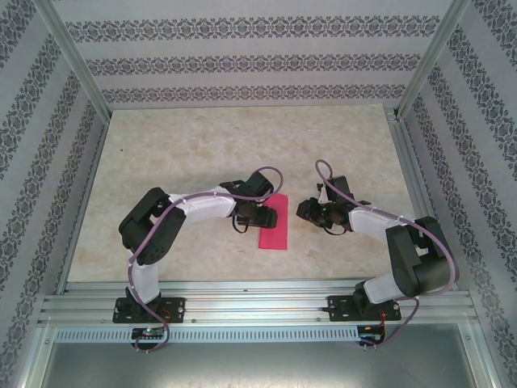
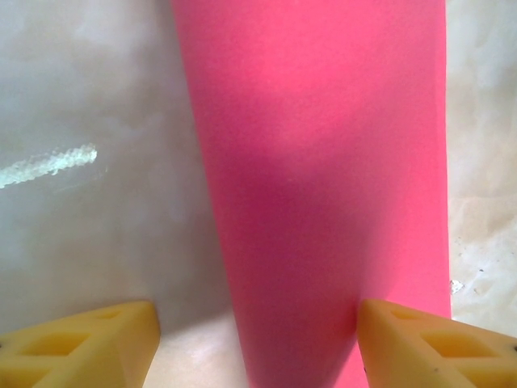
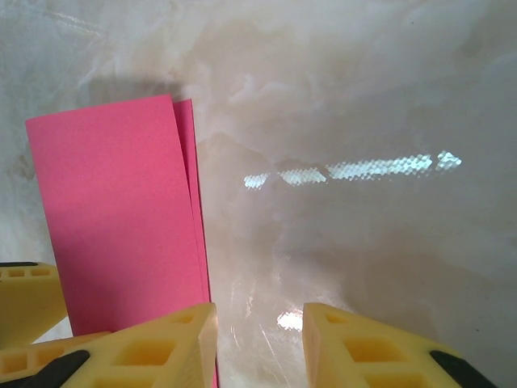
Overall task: Fold a paper plane with a square sheet of paper (fold left side to right side)
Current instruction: First fold in half a square sheet of paper at the center of the table.
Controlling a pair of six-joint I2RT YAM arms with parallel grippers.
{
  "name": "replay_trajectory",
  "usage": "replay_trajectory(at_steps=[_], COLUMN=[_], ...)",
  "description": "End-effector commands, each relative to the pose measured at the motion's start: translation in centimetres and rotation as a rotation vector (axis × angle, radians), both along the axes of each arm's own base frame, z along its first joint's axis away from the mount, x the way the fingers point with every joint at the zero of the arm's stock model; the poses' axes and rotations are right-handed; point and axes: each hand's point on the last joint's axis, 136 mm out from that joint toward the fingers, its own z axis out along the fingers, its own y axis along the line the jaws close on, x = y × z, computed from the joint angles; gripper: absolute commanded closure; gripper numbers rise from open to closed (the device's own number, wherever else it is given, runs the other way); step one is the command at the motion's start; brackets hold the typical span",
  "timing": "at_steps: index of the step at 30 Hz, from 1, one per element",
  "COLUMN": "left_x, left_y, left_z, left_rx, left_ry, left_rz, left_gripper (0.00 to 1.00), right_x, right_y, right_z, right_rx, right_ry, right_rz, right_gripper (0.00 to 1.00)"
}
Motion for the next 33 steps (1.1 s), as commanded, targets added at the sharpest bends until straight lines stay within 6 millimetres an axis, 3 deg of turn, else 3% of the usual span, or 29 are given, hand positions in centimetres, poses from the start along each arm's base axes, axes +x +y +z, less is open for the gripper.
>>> replay_trajectory(at_steps=[1, 33], left_x=[-1.2, -1.3], left_y=[-1.7, -2.0], left_z=[-2.9, -3.8], left_rx=[0.002, 0.028], left_ry=[0.020, 0.033], left_rz=[-0.081, -0.083], left_gripper=[0.31, 0.31], right_x=[0.0, -0.6], right_y=[-0.1, 3.5], right_z=[0.3, 0.1], right_rx=[0.011, 0.099], right_ry=[-0.013, 0.015], right_rz=[-0.001, 0.037], right_gripper=[0.67, 0.74])
